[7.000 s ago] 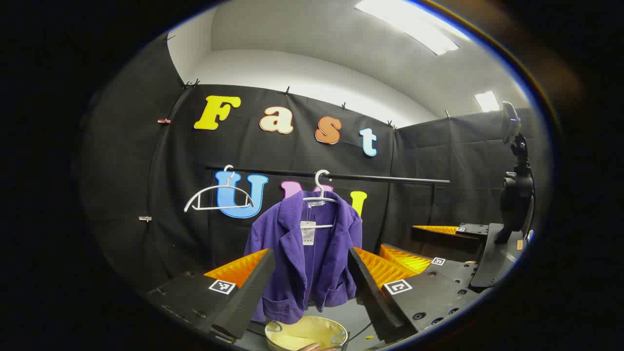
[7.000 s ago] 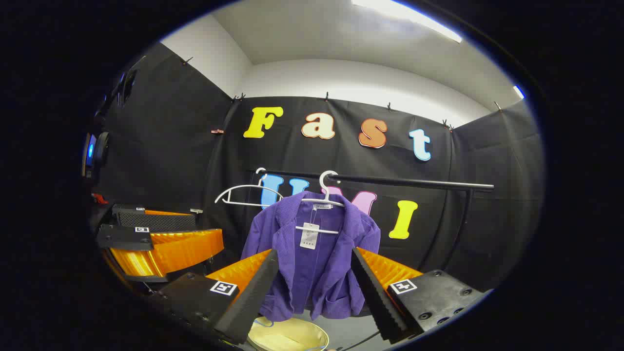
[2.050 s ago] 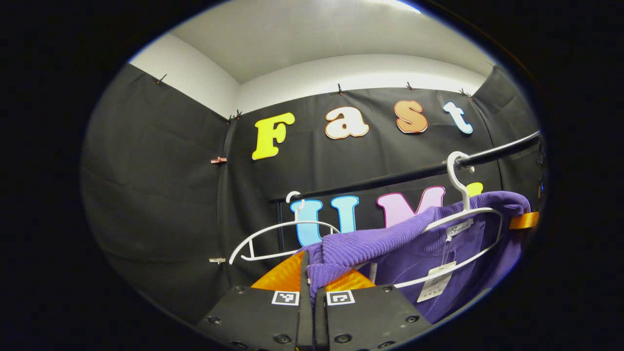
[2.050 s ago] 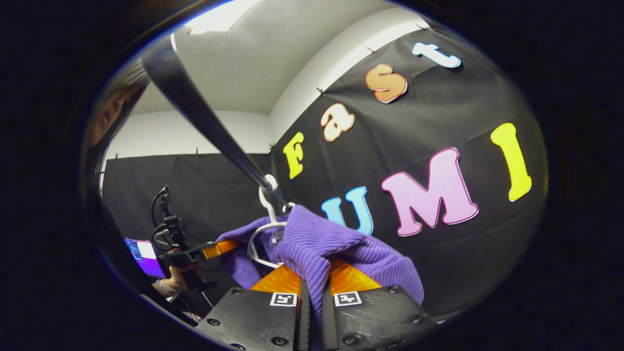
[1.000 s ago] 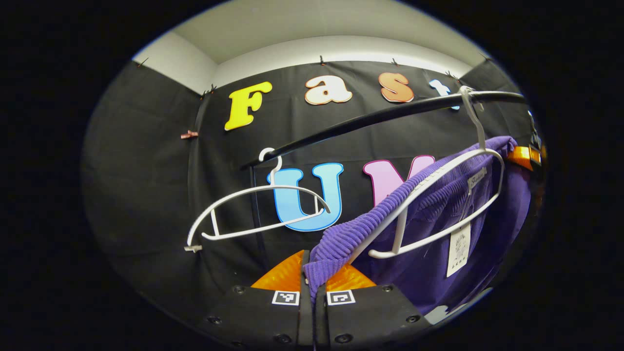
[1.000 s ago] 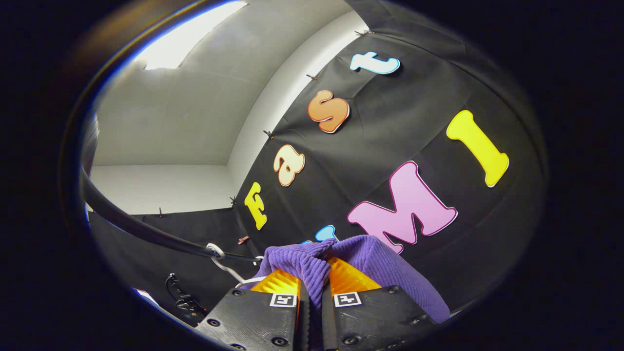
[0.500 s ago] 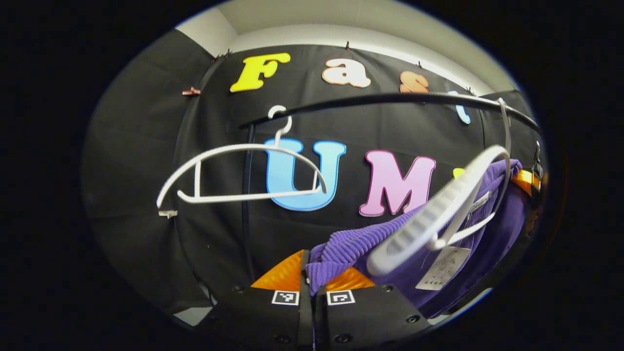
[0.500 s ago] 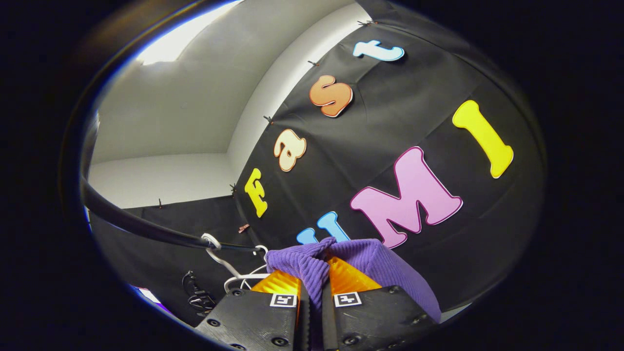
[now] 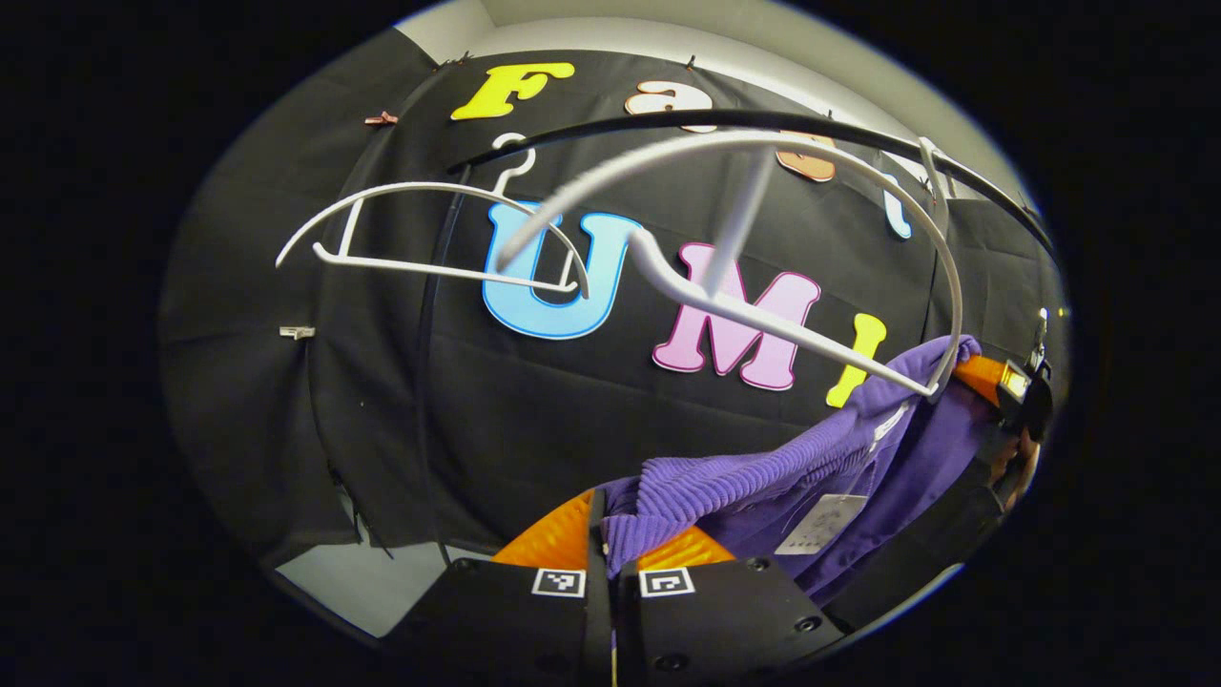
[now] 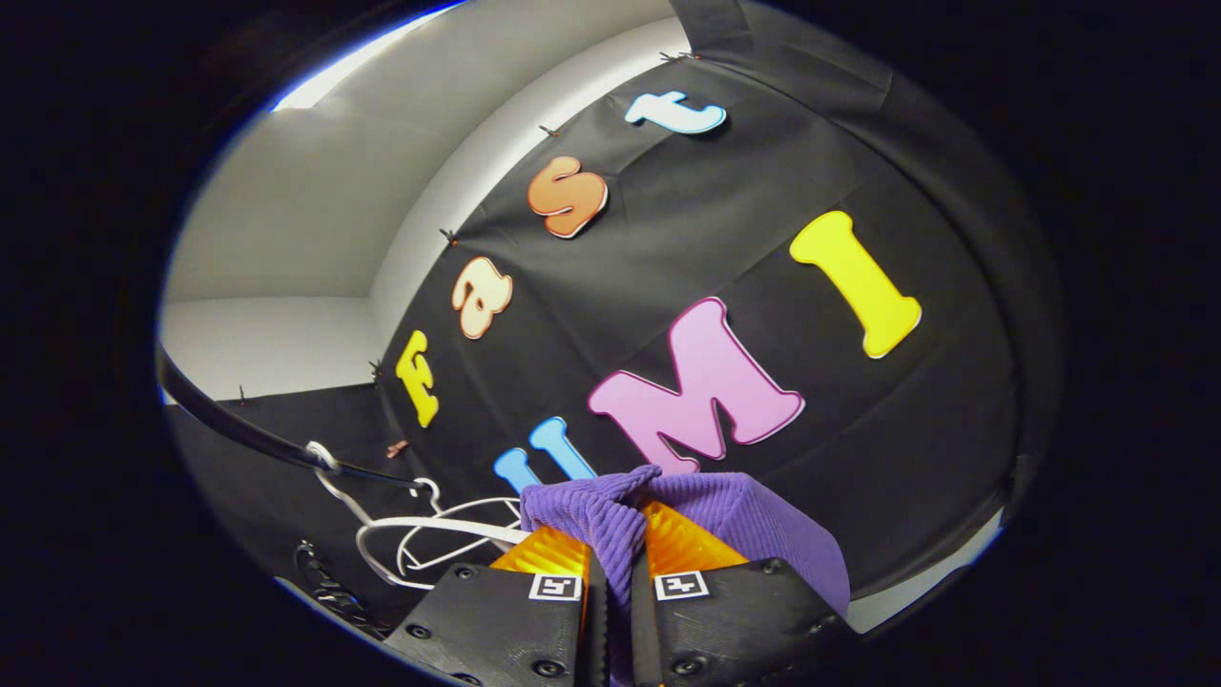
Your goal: Grasp the clothes on the hanger with both hands and then place them into the laundry hamper below.
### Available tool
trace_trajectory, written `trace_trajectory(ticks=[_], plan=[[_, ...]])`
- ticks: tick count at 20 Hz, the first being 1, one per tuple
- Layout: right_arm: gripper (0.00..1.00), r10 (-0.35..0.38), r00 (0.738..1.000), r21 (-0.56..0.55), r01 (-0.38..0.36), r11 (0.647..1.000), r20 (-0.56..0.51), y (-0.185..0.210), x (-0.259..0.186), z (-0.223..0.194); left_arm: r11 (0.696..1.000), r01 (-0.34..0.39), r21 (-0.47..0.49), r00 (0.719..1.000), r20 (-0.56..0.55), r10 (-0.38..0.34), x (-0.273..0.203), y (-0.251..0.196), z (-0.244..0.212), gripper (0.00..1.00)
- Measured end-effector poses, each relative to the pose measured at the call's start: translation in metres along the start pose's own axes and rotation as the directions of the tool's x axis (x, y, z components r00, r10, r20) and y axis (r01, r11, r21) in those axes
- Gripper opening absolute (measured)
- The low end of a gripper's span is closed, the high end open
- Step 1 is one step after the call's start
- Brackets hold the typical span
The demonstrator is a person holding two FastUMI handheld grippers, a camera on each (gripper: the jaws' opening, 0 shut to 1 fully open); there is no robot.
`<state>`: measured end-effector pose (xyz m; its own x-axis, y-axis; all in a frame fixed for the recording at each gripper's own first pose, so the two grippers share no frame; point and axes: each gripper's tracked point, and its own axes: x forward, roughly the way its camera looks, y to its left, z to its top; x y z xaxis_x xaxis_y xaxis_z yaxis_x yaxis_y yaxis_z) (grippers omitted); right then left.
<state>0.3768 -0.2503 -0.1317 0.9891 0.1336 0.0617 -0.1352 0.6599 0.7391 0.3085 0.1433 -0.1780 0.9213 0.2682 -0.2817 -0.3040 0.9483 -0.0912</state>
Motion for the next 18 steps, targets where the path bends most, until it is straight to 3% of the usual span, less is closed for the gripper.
trace_trajectory(ticks=[4, 8, 13, 16, 18], plan=[[0.13, -0.104, 0.981, -0.044, 0.098, 0.994, -0.166, -0.026, -0.010, -0.068, 0.999, 0.034, -0.017, 0.992, -0.118, -0.035, -0.007, -0.018, -0.052, 0.06], [0.13, -0.103, 0.927, -0.053, 0.090, 0.995, -0.362, -0.020, -0.038, -0.153, 0.995, 0.054, -0.079, 0.975, -0.209, -0.069, -0.016, -0.031, -0.090, 0.06], [0.14, -0.041, 0.790, -0.028, 0.030, 0.999, -0.612, 0.008, -0.081, -0.258, 0.990, 0.068, -0.125, 0.940, -0.324, -0.105, -0.030, -0.055, -0.143, 0.06], [0.14, 0.009, 0.688, 0.025, 0.014, 1.000, -0.726, 0.027, -0.103, -0.307, 0.988, 0.060, -0.142, 0.903, -0.415, -0.114, -0.033, -0.063, -0.174, 0.07], [0.13, -0.009, 0.619, -0.007, 0.005, 1.000, -0.785, 0.030, -0.116, -0.336, 0.990, 0.044, -0.136, 0.866, -0.488, -0.106, -0.035, -0.060, -0.199, 0.06]])
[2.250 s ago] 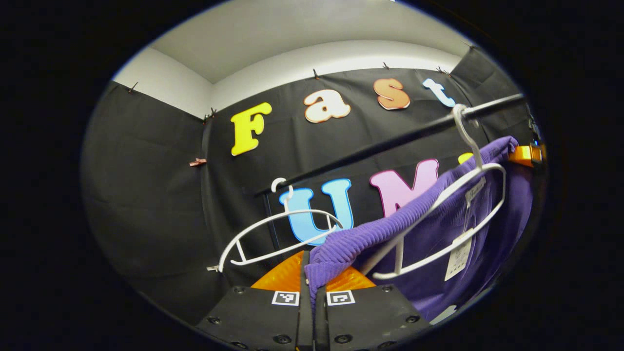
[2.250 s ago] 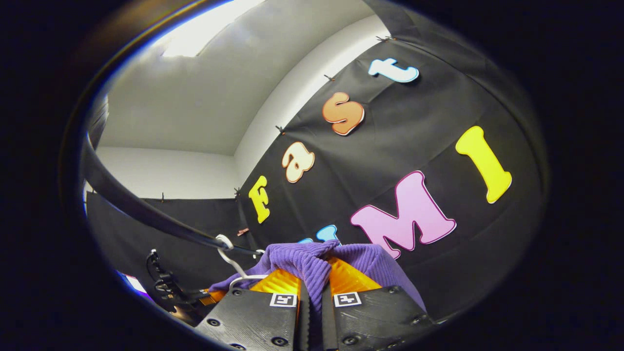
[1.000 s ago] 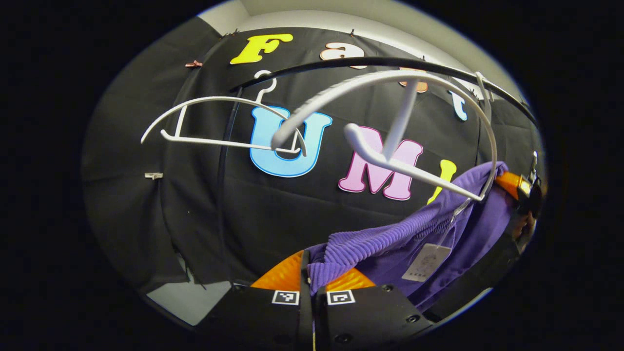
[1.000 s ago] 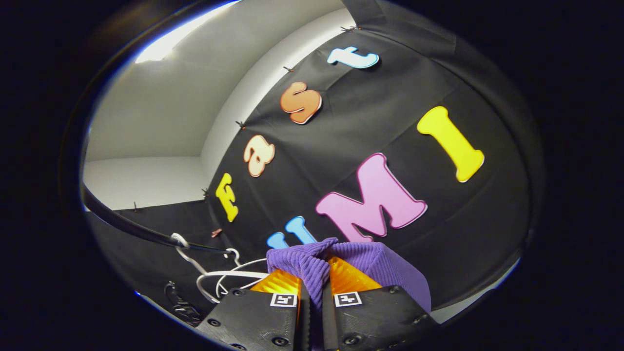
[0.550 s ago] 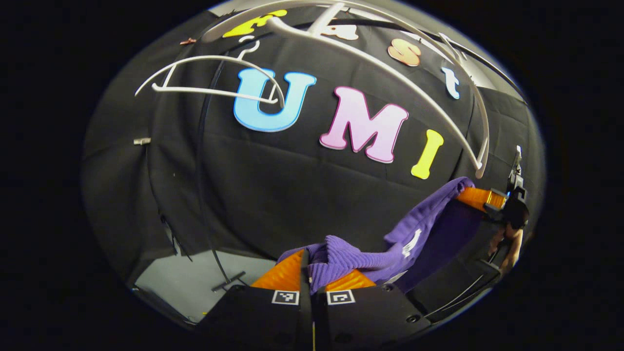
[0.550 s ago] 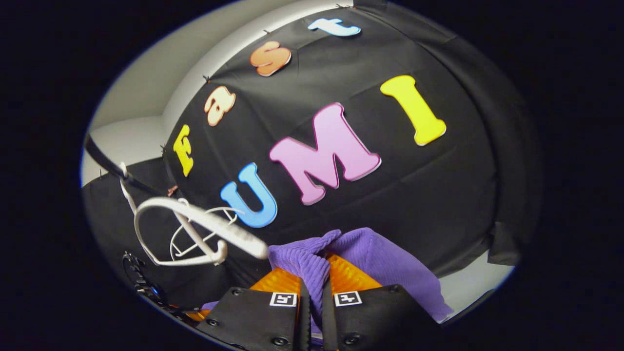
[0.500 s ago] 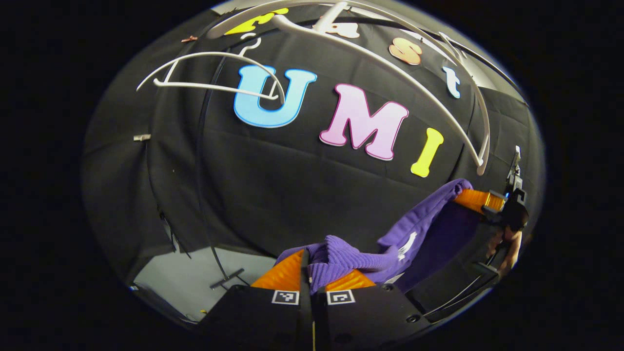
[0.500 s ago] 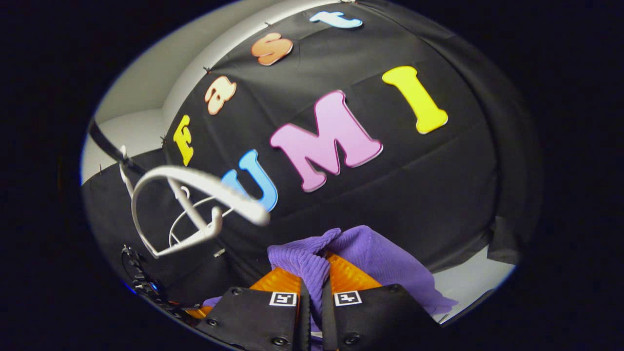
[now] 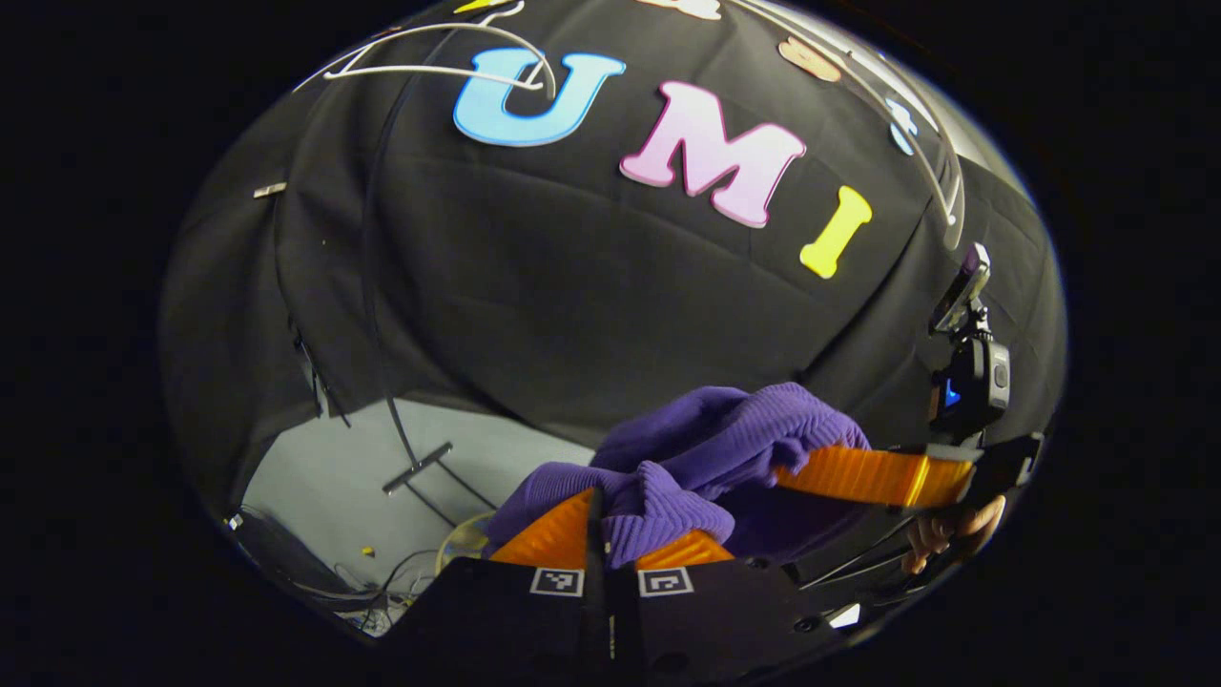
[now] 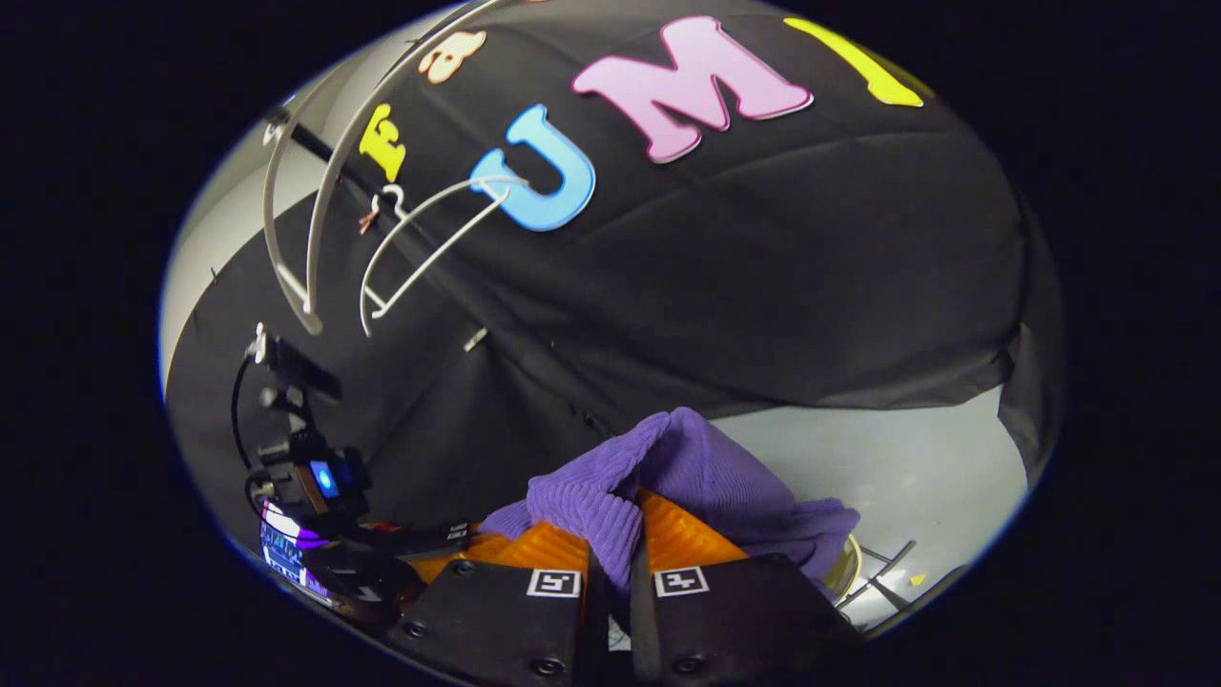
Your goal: Grasp the clothes on the hanger with both hands and then place them into the laundry hamper below.
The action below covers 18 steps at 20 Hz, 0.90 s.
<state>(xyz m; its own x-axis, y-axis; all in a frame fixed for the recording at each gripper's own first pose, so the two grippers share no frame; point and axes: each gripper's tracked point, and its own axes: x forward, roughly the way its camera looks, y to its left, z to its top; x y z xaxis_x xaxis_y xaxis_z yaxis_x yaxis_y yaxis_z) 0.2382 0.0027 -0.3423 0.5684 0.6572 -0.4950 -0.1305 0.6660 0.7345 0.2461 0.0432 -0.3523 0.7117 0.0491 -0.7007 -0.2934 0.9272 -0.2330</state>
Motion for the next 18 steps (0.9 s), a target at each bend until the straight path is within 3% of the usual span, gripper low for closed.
trace_trajectory(ticks=[2, 6, 11, 15, 16, 18], plan=[[0.14, -0.069, 0.993, -0.035, 0.066, 0.997, -0.096, -0.011, 0.013, -0.033, 0.999, -0.053, -0.007, 0.990, -0.129, 0.051, 0.011, 0.015, -0.034, 0.06], [0.14, -0.233, 0.931, -0.170, 0.191, 0.967, -0.279, -0.033, 0.020, -0.077, 0.991, -0.118, -0.065, 0.938, -0.335, 0.090, 0.025, 0.027, -0.090, 0.07], [0.14, -0.304, 0.857, -0.209, 0.235, 0.949, -0.416, -0.045, 0.011, -0.100, 0.983, -0.145, -0.108, 0.896, -0.436, 0.085, 0.029, 0.029, -0.104, 0.07], [0.14, -0.332, 0.834, -0.240, 0.247, 0.939, -0.441, -0.055, 0.004, -0.107, 0.977, -0.171, -0.128, 0.879, -0.469, 0.092, 0.031, 0.034, -0.122, 0.10], [0.31, -0.322, 0.838, -0.223, 0.246, 0.943, -0.440, -0.050, 0.002, -0.105, 0.975, -0.186, -0.118, 0.866, -0.489, 0.106, 0.027, 0.035, -0.127, 0.12], [0.65, -0.323, 0.847, -0.226, 0.247, 0.942, -0.422, -0.050, 0.010, -0.102, 0.975, -0.204, -0.089, 0.860, -0.492, 0.135, 0.020, 0.046, -0.131, 0.69]])
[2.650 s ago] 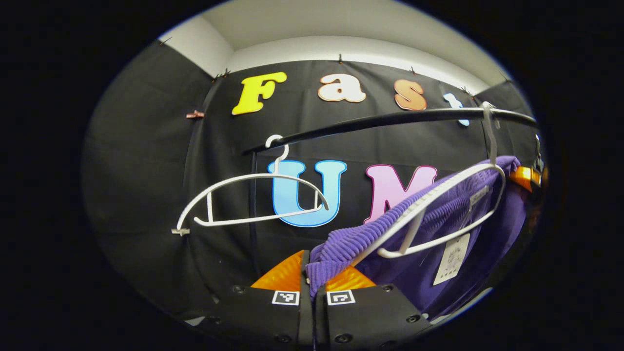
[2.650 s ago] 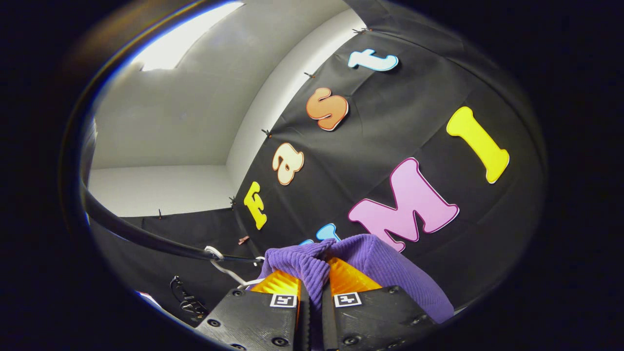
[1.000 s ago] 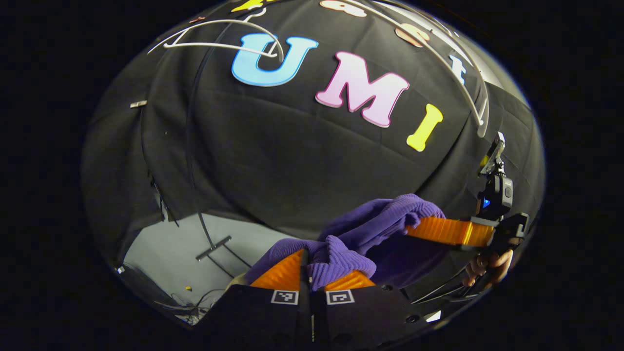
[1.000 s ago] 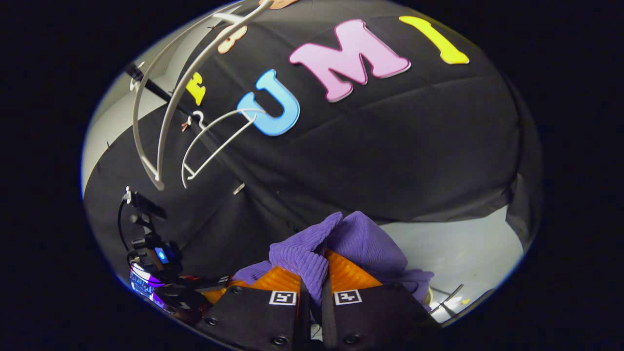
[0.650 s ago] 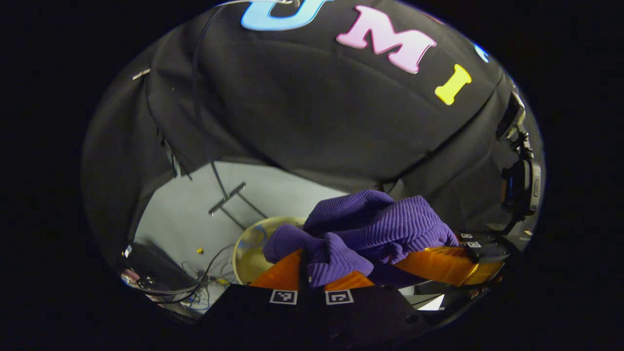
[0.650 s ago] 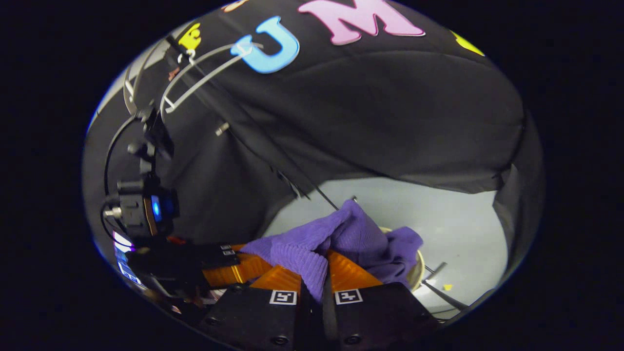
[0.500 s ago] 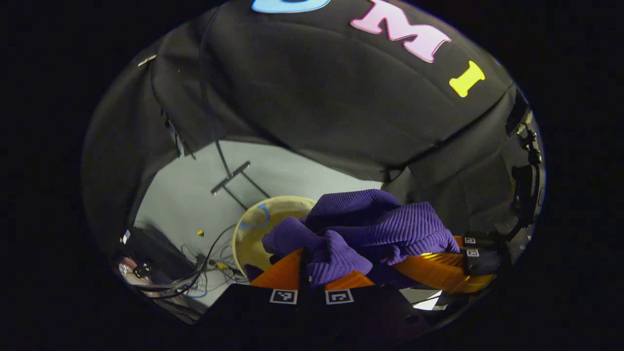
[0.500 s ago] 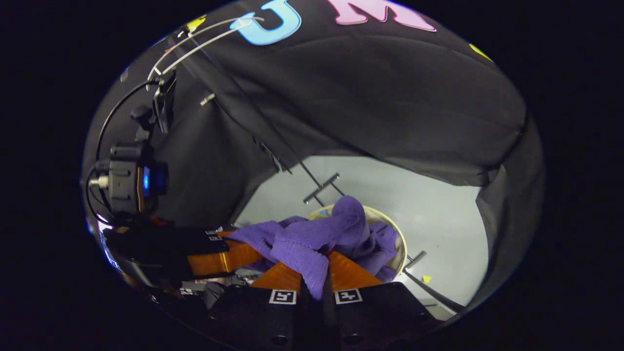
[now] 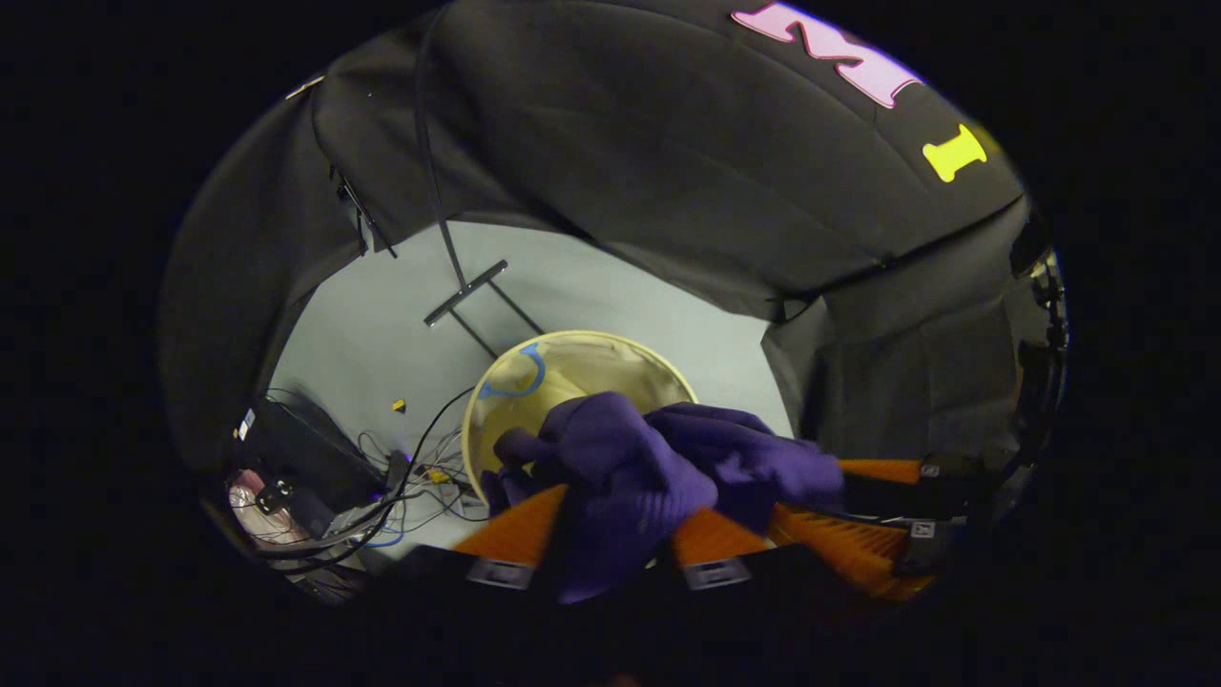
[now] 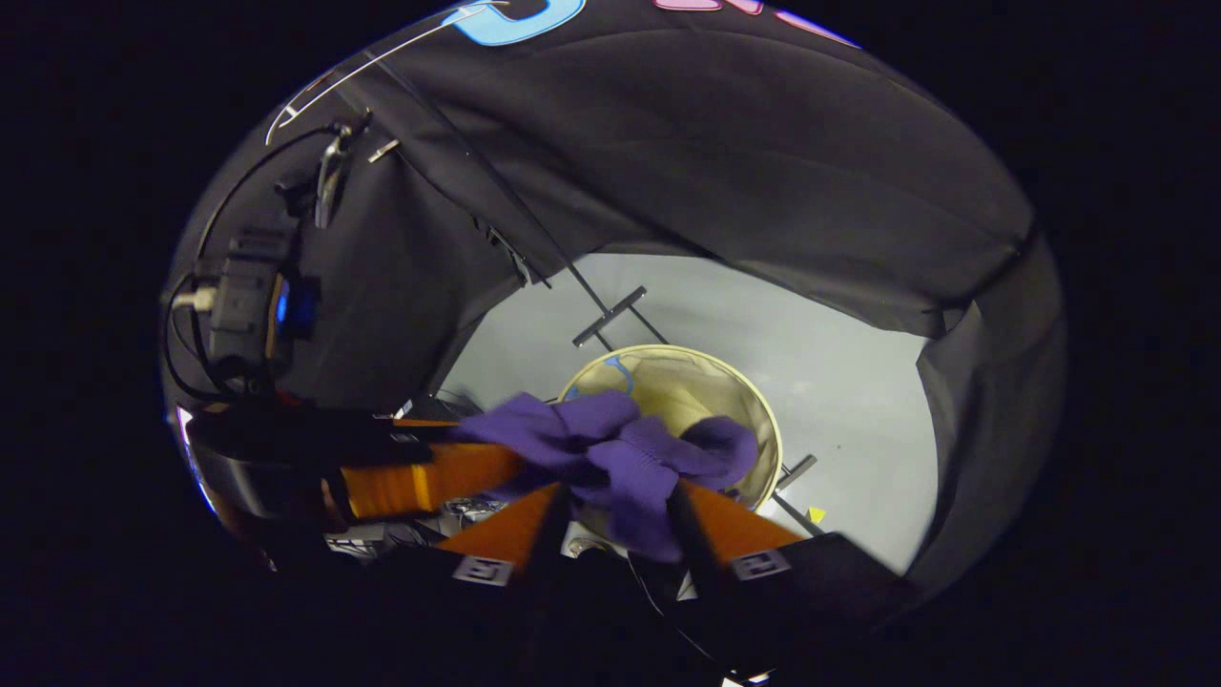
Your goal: Grasp the clothes on the hanger with both hands and then place them into the laundry hamper below.
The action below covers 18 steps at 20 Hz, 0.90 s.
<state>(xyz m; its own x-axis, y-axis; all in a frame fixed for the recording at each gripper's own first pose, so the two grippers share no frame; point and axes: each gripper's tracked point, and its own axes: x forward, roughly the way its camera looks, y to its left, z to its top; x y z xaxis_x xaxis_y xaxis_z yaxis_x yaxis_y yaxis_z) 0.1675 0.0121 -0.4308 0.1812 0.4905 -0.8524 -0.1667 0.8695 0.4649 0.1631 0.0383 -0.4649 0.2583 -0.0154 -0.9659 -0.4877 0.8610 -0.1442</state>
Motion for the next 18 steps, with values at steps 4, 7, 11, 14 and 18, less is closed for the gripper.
trace_trajectory(ticks=[4, 7, 11, 14, 18], plan=[[0.99, -0.022, 1.000, -0.046, 0.022, 0.999, 0.021, -0.013, -0.002, 0.003, 1.000, -0.009, 0.006, 0.999, 0.043, 0.009, -0.001, 0.003, 0.017, 0.96], [0.99, -0.031, 0.999, -0.044, 0.032, 0.999, 0.029, -0.012, -0.005, 0.003, 1.000, -0.009, 0.000, 0.998, 0.062, 0.009, -0.008, 0.000, 0.020, 0.96], [0.99, -0.042, 0.996, -0.017, 0.043, 0.999, 0.075, -0.009, -0.018, 0.010, 1.000, -0.002, 0.016, 0.993, 0.116, 0.000, -0.028, 0.005, 0.019, 0.92], [0.99, -0.044, 0.989, 0.011, 0.043, 0.999, 0.142, 0.002, -0.036, 0.013, 0.999, 0.003, 0.035, 0.978, 0.209, -0.010, -0.057, 0.015, 0.026, 0.95], [0.99, -0.067, 0.964, 0.024, 0.063, 0.998, 0.257, 0.027, -0.067, 0.009, 0.996, 0.018, 0.091, 0.938, 0.344, -0.048, -0.107, 0.027, 0.028, 0.95]])
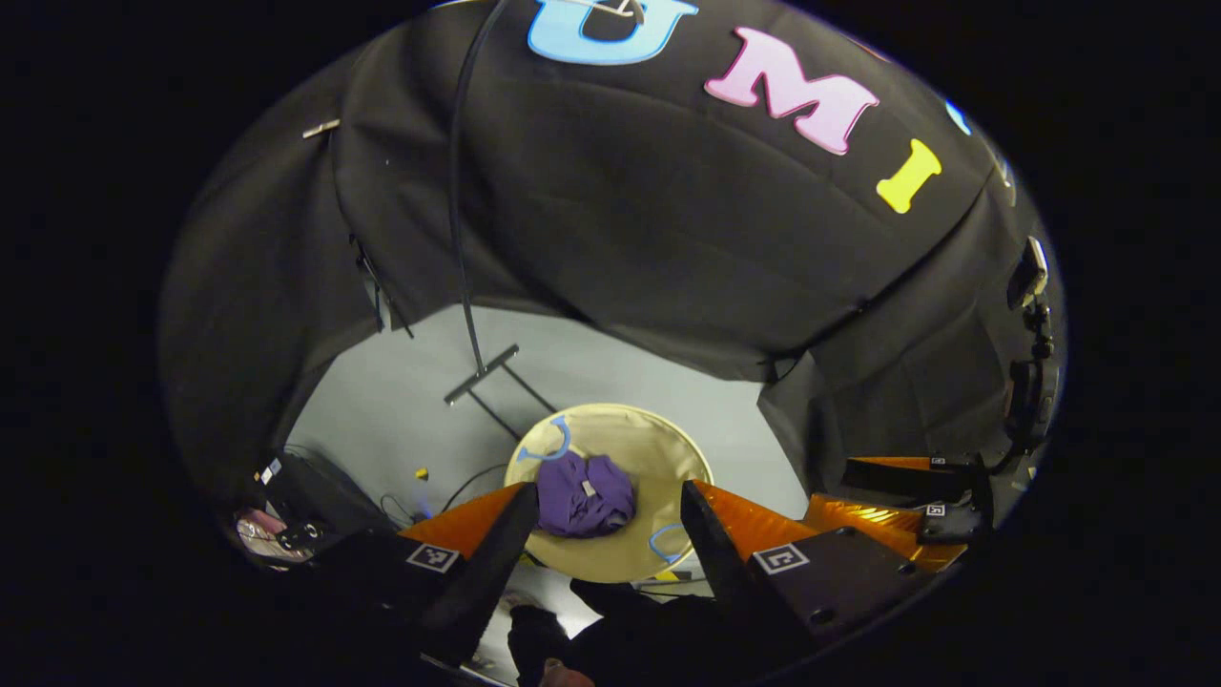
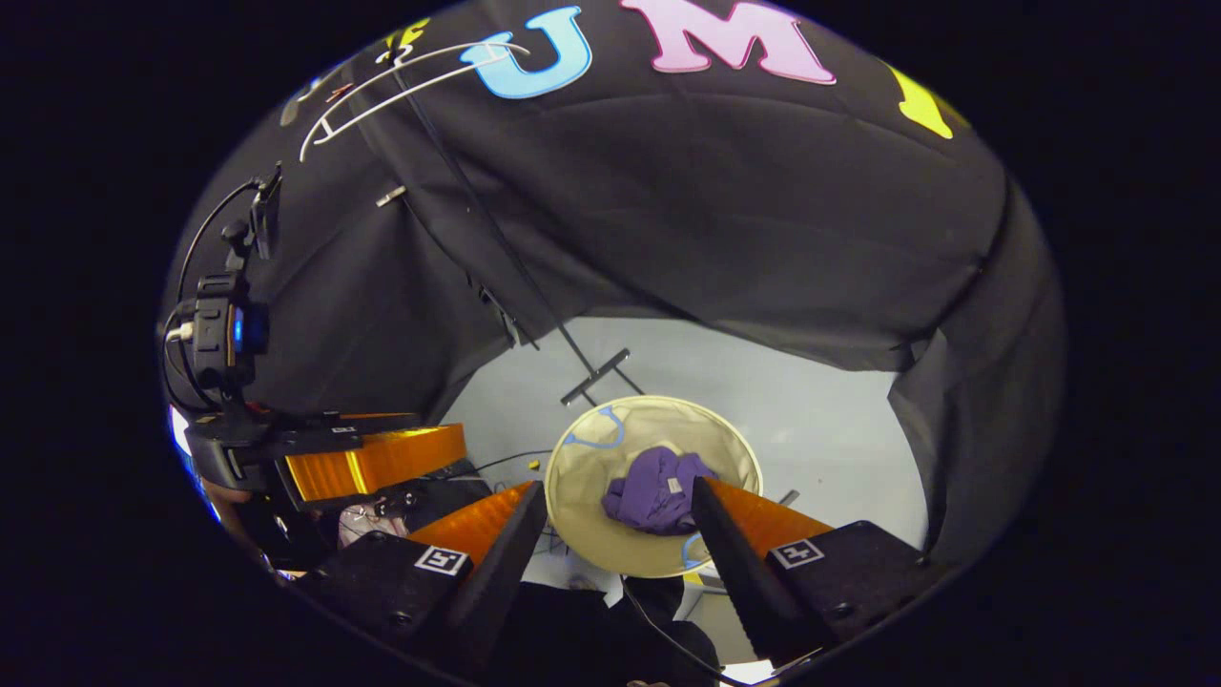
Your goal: Grasp the clothes on the hanger with both hands and then place them into the laundry hamper below.
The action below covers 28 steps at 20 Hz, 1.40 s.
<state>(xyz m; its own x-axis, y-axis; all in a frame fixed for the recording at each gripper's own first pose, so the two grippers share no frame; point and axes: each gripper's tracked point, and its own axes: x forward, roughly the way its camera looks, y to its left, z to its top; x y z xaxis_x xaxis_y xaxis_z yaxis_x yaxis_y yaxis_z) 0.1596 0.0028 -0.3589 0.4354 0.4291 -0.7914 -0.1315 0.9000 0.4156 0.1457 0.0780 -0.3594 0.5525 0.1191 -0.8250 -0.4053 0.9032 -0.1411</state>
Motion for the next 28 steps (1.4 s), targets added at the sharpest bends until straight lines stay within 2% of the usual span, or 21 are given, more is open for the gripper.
trace_trajectory(ticks=[3, 5, 6, 8, 10, 11, 14, 15, 16, 17, 18, 20, 21, 23, 24, 25, 26, 28], plan=[[0.99, -0.015, 0.993, 0.016, 0.014, 1.000, 0.118, 0.027, -0.030, 0.010, 0.996, 0.028, 0.090, 0.992, 0.121, -0.038, -0.049, 0.006, 0.016, 0.95], [0.99, -0.027, 0.976, 0.037, 0.020, 0.999, 0.217, 0.047, -0.054, 0.030, 0.985, 0.052, 0.165, 0.973, 0.216, -0.088, -0.091, 0.001, 0.028, 0.95], [0.98, -0.033, 0.961, 0.045, 0.021, 0.999, 0.275, 0.058, -0.070, 0.042, 0.977, 0.063, 0.202, 0.957, 0.266, -0.116, -0.114, -0.002, 0.035, 0.95], [0.99, -0.055, 0.914, 0.049, 0.038, 0.998, 0.401, 0.079, -0.111, 0.061, 0.962, 0.071, 0.263, 0.917, 0.363, -0.167, -0.148, 0.000, 0.051, 0.95], [0.99, -0.092, 0.850, 0.051, 0.077, 0.996, 0.518, 0.092, -0.154, 0.072, 0.947, 0.076, 0.312, 0.863, 0.455, -0.219, -0.183, -0.002, 0.059, 0.95], [0.99, -0.117, 0.810, 0.059, 0.101, 0.993, 0.574, 0.096, -0.175, 0.076, 0.941, 0.077, 0.331, 0.833, 0.498, -0.243, -0.202, -0.003, 0.062, 0.95], [1.00, -0.179, 0.671, 0.089, 0.166, 0.982, 0.719, 0.111, -0.241, 0.083, 0.932, 0.042, 0.360, 0.725, 0.631, -0.277, -0.265, -0.006, 0.068, 0.95], [0.98, -0.195, 0.628, 0.097, 0.188, 0.977, 0.754, 0.115, -0.262, 0.082, 0.929, 0.037, 0.368, 0.686, 0.667, -0.291, -0.295, -0.005, 0.070, 0.92], [0.98, -0.209, 0.580, 0.105, 0.208, 0.972, 0.787, 0.117, -0.279, 0.081, 0.927, 0.032, 0.374, 0.648, 0.698, -0.305, -0.312, -0.008, 0.074, 0.92], [0.98, -0.226, 0.534, 0.118, 0.229, 0.966, 0.815, 0.118, -0.298, 0.083, 0.927, 0.022, 0.375, 0.609, 0.730, -0.310, -0.329, -0.009, 0.074, 0.98], [1.00, -0.240, 0.492, 0.128, 0.250, 0.960, 0.837, 0.122, -0.316, 0.083, 0.929, 0.010, 0.371, 0.572, 0.760, -0.309, -0.345, -0.010, 0.076, 0.95], [0.98, -0.251, 0.422, 0.132, 0.290, 0.948, 0.871, 0.131, -0.343, 0.082, 0.932, -0.004, 0.362, 0.496, 0.810, -0.313, -0.368, -0.013, 0.080, 0.95], [0.98, -0.252, 0.395, 0.131, 0.309, 0.942, 0.883, 0.132, -0.351, 0.082, 0.934, -0.004, 0.358, 0.465, 0.827, -0.315, -0.376, -0.017, 0.086, 0.92], [1.00, -0.248, 0.357, 0.129, 0.324, 0.937, 0.901, 0.129, -0.364, 0.086, 0.936, 0.001, 0.353, 0.436, 0.842, -0.318, -0.387, -0.022, 0.086, 0.95], [0.97, -0.240, 0.347, 0.126, 0.322, 0.938, 0.907, 0.133, -0.377, 0.085, 0.938, -0.005, 0.346, 0.428, 0.849, -0.311, -0.390, -0.023, 0.087, 0.94], [1.00, -0.238, 0.337, 0.128, 0.318, 0.939, 0.911, 0.133, -0.387, 0.085, 0.941, -0.010, 0.339, 0.423, 0.854, -0.303, -0.394, -0.023, 0.087, 0.93], [0.99, -0.237, 0.342, 0.128, 0.313, 0.941, 0.909, 0.132, -0.396, 0.080, 0.942, -0.013, 0.335, 0.431, 0.852, -0.297, -0.395, -0.025, 0.086, 0.93], [0.97, -0.243, 0.341, 0.137, 0.308, 0.942, 0.908, 0.121, -0.403, 0.078, 0.943, -0.013, 0.333, 0.427, 0.854, -0.296, -0.397, -0.026, 0.084, 0.92]])
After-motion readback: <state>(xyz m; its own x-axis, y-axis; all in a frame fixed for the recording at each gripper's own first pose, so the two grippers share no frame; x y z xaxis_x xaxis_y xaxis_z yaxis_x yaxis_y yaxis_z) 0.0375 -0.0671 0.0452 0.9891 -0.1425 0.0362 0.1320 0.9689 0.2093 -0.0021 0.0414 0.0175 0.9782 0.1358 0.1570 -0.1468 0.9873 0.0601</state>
